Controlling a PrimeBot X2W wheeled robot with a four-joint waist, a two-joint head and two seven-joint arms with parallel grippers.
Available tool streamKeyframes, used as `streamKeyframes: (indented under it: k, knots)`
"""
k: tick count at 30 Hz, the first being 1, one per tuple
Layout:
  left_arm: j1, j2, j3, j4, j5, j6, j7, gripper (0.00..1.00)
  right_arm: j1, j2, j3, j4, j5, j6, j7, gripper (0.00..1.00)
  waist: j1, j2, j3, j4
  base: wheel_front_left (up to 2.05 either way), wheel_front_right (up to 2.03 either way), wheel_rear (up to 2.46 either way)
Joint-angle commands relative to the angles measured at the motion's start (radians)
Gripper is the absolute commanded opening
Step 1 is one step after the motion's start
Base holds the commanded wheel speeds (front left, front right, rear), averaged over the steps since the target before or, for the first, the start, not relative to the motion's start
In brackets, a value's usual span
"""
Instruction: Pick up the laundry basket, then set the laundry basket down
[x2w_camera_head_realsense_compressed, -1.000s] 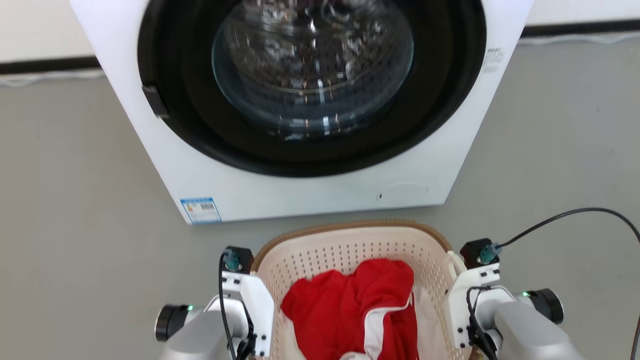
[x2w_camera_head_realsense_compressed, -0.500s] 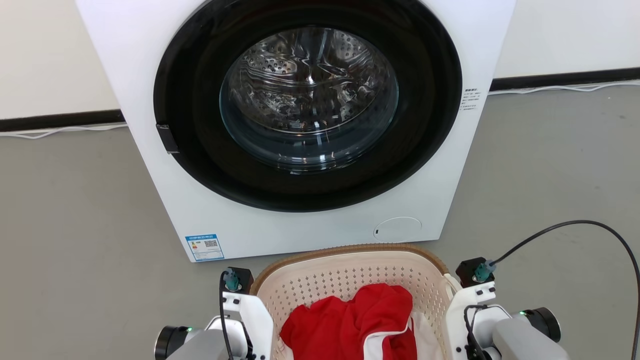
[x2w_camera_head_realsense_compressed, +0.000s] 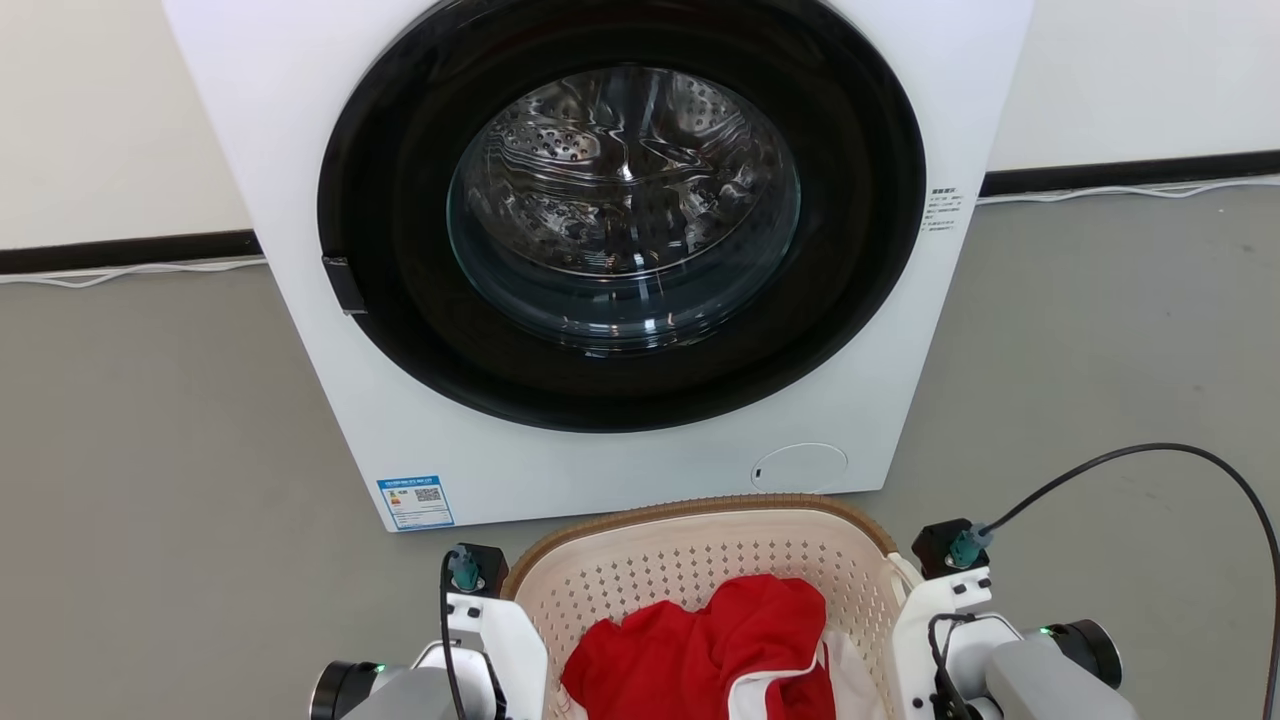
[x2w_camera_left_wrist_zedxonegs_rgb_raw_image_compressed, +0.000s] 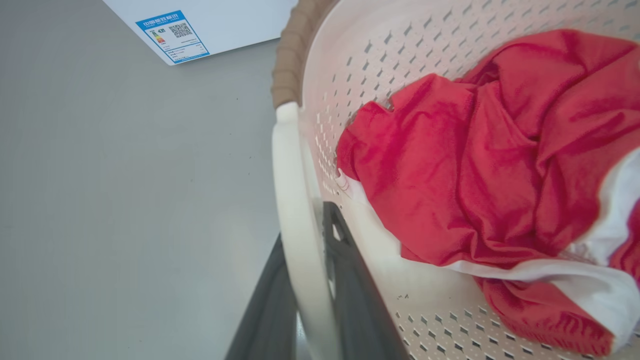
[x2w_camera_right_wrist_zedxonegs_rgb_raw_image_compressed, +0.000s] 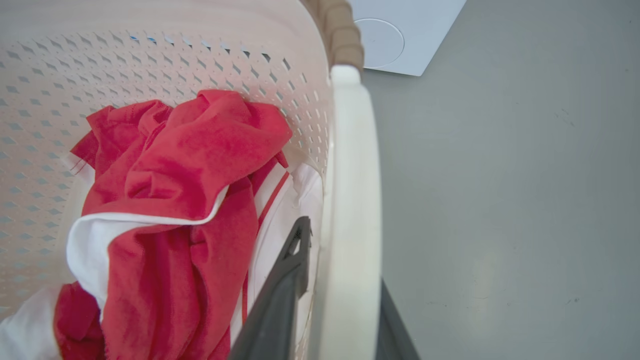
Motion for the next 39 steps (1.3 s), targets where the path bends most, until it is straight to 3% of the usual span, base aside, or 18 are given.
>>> streamKeyframes:
  k: [1,39]
  knots:
    - [-0.03,0.009,0.004,-0.019,0.004,-0.007,-0.007,0.0,-0.008,0.024,0.031,-0.029,0.002,0.018,-0.003,0.0,0.0001,0.0,0.0,0.002,0.0,0.0,0.0]
    - [-0.039,0.009,-0.033,0.0,-0.017,0.0,-0.012,0.0,-0.019,0.024,0.092,-0.031,0.06,0.018,-0.003,0.0,0.0001,0.0,0.004,0.018,0.0,0.0,0.0]
